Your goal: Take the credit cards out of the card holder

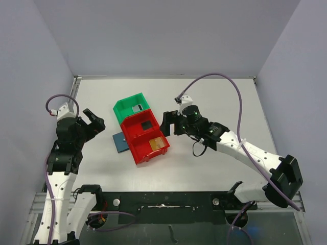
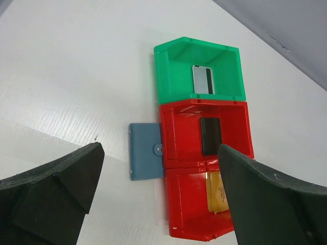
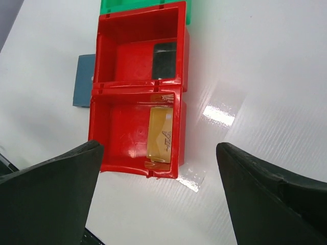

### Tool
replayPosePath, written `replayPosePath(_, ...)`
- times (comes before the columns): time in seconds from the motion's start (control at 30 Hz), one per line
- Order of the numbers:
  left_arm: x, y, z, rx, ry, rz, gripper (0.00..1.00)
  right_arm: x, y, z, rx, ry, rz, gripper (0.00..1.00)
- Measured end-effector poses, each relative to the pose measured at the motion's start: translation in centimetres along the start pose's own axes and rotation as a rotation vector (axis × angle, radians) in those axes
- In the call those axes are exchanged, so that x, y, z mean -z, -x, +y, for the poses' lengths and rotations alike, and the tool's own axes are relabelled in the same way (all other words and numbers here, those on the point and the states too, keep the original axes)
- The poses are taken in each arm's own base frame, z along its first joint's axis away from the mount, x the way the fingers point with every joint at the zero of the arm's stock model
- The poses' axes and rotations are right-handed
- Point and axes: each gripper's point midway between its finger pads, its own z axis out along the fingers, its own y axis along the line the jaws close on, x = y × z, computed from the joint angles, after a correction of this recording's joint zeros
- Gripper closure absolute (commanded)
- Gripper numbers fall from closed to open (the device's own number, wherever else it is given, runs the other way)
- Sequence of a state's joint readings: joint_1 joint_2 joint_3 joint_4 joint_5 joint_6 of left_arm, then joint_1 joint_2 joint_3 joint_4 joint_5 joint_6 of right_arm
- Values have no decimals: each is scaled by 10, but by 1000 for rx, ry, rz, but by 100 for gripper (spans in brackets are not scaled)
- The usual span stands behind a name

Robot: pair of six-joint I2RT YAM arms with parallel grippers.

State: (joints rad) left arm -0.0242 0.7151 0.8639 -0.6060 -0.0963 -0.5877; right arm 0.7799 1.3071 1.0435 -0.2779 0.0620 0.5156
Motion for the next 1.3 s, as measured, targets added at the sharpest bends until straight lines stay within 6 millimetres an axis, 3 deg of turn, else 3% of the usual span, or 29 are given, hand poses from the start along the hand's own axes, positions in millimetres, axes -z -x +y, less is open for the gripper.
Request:
replayPosePath(0.13,4,1,1,-5,2,-6,4,-16,-10,-3,-27,-26,42,2)
replayPosePath(0.4,5,-18,-7,-29,-69,71,4,-75,-39,0,-55,-108,226,2)
replayPosePath(0.57,7,-27,-5,-25,-83,86,2,-92,-63,-10,-28,-215,319,2)
replayPosePath(0.8,13,-26,-7,-26,-108,70,2,-90,-87,-42,28,-365,390,2)
replayPosePath(1.03,10,-38,-12,-22,-140,124,2,-82,-83,-81,56,-449,396,2)
replayPosePath(1.3,0,-59,-23,7,-218,210,2,-49,-85,-153,24,-498,434,2)
